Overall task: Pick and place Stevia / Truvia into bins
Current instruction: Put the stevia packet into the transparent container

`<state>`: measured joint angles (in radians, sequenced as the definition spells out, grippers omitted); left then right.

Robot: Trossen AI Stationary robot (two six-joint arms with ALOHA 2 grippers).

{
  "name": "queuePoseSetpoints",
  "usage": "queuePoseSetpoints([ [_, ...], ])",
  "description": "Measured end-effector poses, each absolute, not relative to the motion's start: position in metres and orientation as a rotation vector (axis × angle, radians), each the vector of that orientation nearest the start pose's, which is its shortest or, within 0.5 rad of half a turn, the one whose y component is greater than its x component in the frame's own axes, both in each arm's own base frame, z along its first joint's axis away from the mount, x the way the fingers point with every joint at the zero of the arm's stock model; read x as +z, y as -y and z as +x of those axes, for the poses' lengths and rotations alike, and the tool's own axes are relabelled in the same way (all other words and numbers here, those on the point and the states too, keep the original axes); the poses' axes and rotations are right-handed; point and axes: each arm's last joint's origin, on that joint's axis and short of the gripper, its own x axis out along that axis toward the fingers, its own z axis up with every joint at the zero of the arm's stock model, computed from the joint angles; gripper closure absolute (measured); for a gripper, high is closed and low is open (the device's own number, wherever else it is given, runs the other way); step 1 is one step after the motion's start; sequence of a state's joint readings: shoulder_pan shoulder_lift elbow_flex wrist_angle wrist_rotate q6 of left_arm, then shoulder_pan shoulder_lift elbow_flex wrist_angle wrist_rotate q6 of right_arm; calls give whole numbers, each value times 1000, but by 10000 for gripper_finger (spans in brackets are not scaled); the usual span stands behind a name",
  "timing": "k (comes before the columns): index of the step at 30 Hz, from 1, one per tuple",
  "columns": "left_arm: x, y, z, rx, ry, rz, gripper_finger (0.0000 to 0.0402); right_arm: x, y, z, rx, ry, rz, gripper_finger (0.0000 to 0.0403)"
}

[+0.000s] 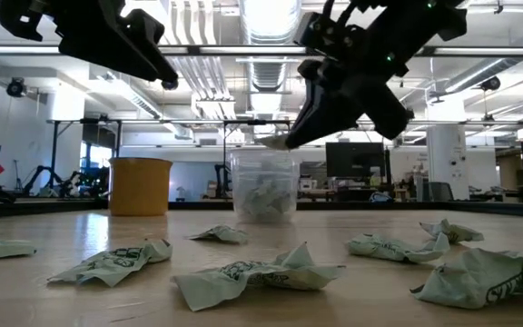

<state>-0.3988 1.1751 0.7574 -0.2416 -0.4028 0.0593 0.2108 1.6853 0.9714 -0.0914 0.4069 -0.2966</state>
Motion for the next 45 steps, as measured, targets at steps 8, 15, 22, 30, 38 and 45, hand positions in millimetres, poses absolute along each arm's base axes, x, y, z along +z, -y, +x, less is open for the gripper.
queuePoseSetpoints([
  [8, 245, 83, 227, -14, -606, 313, 217, 184, -52, 336, -94, -799, -530, 394],
  [15, 242, 83, 227, -13, -584, 304, 217, 188, -47, 340, -111, -767, -547, 394],
  [22, 242, 84, 228, -12, -567, 297, 217, 189, -26, 344, -184, -751, -488, 391],
  [30, 242, 84, 228, -12, -563, 295, 217, 186, -23, 344, -120, -758, -445, 315],
  [38, 242, 84, 228, -11, -563, 290, 217, 213, -33, 330, -171, -723, -476, 257],
  [45, 224, 91, 231, -59, -633, 209, 217, 243, -56, 282, -121, -801, -329, 264],
])
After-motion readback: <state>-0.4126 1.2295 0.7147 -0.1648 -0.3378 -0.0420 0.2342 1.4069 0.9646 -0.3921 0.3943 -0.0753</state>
